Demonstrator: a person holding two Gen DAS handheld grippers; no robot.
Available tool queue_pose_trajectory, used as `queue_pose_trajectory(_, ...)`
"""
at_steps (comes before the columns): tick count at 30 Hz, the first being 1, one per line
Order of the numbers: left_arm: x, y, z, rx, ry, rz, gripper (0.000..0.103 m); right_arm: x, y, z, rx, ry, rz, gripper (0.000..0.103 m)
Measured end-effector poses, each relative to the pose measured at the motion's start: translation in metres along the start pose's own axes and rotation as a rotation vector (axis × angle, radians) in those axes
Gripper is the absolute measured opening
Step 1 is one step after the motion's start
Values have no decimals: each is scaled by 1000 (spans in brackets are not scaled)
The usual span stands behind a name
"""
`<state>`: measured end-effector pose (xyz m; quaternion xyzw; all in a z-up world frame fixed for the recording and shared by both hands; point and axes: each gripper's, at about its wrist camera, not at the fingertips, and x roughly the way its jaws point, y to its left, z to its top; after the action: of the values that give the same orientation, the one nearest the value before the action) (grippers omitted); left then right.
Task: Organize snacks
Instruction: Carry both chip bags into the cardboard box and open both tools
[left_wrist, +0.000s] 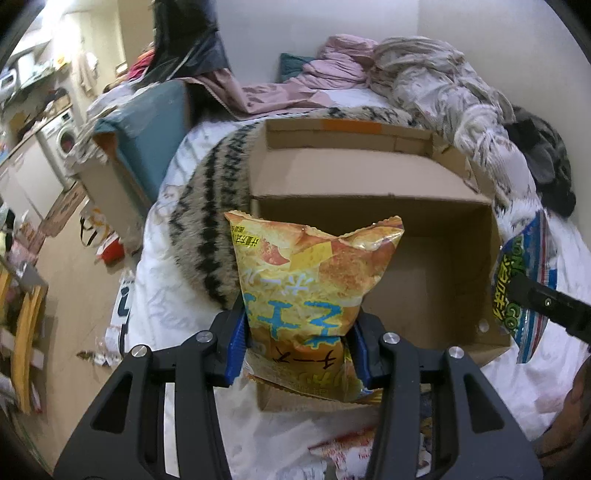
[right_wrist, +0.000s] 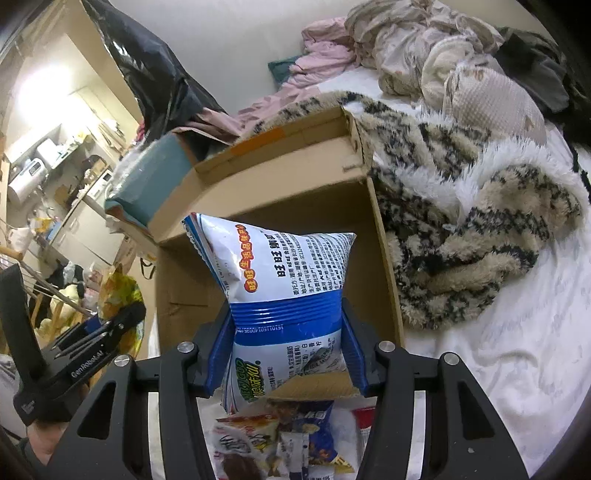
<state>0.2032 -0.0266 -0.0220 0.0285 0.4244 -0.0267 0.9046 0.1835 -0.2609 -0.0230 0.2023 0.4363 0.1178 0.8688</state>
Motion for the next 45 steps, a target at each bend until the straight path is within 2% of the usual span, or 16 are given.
queue_pose_trajectory(4,17,3,-6,-40,57,-13,43,14,-6,-2,20,35,-3,55)
queue_pose_trajectory(9,20,-7,-8,24,39,7,43,26,-10,-4,34,63,-9,55)
queue_pose_trajectory(14,21,-8,-8,32,33,6,43,29,-9,-4,34,54,-15,58)
queue_pose_trajectory(20,19,-10,-7,21,33,-58,45,30,-7,-5,45,47,17,64)
queue_pose_trajectory(21,19,-13,-7,36,32,-59,47,29,-7,-5,47,41,26,70)
queue_pose_trajectory(22,19,-15,-8,50,32,-60,56,27,-7,-4,53,29,37,80)
queue_pose_trajectory(23,18,-18,-9,62,34,-63,64,26,-8,-4,56,20,43,84)
queue_pose_trajectory(24,17,-20,-9,68,31,-67,80,24,-8,-4,59,7,45,89)
queue_pose_trajectory(25,15,-21,-10,67,19,-69,94,22,-8,-3,59,-4,41,91)
queue_pose_trajectory(27,10,-21,-9,61,-3,-79,100,21,-8,-2,52,-1,35,91)
queue_pose_trajectory(38,5,-11,-7,37,-12,-68,100,22,-4,-3,34,14,38,91)
queue_pose_trajectory(45,-3,0,-12,2,-24,-46,100,15,3,-2,-7,-18,9,91)
